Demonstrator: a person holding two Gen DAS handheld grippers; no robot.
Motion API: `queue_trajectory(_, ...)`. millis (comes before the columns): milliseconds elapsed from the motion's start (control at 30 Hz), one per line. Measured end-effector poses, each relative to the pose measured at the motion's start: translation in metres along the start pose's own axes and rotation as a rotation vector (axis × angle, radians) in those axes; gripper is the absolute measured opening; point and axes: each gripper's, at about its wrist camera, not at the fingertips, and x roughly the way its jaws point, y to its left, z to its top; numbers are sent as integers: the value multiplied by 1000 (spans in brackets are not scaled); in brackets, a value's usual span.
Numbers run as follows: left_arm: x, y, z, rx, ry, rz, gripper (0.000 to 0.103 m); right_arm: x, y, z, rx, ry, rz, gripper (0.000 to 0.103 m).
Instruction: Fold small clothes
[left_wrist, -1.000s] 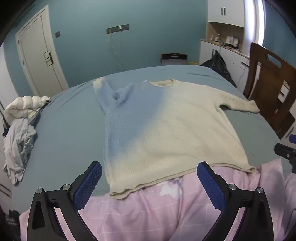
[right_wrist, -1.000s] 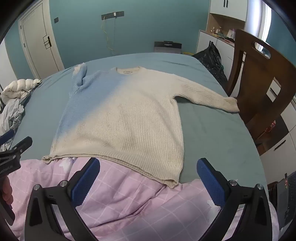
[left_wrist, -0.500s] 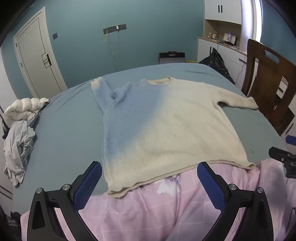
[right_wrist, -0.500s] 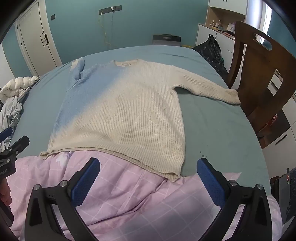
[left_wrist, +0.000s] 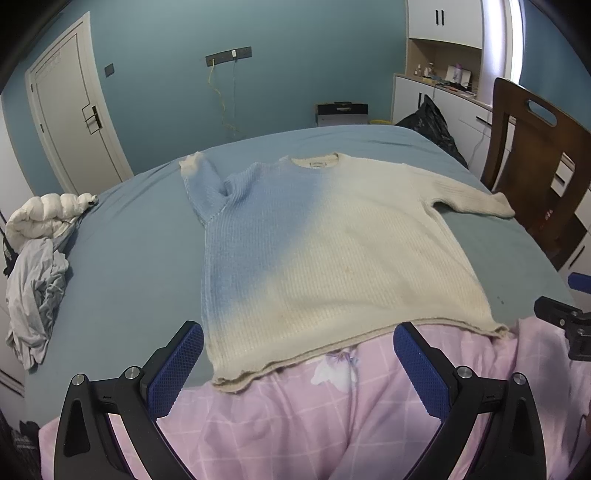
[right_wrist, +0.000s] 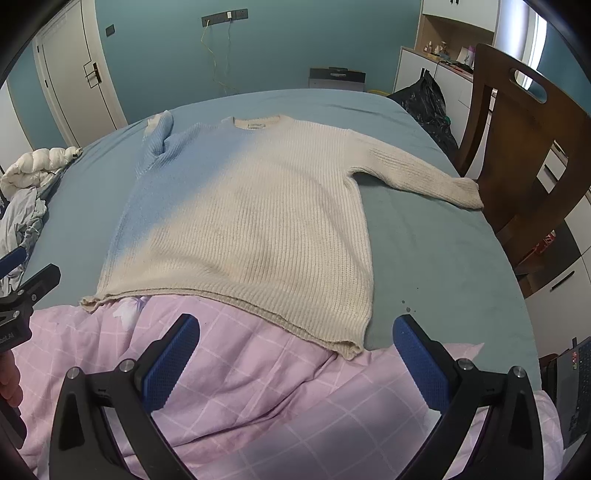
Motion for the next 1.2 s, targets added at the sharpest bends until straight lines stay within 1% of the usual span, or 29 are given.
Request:
queue_trajectory(300,-1,1,-1,2,0,-1,103,3,-1,0,9,13,3,102)
queue_trajectory(467,1,5,-3,-14,-2,-4,103,2,0,0,11,20,1,102)
queue_trajectory(667,7,12,-3,-57,30,-48,103,3,-2,0,14,18,-5,102)
queue_trajectory(833,10,15,-4,-82,52,-44,103,5,-5,-1,31,26,5,102)
queue_trajectory(967,10,19,-4,-92,57,-5,103,5,-4,-2,28,31,7,102)
queue_trajectory(1067,10,21,-4,-105,58,-7,103,5,-5,-3,33,30,9,102)
queue_trajectory(1200,16,26,-4,-142,92,109,103,6,-6,-2,40,38,12,102)
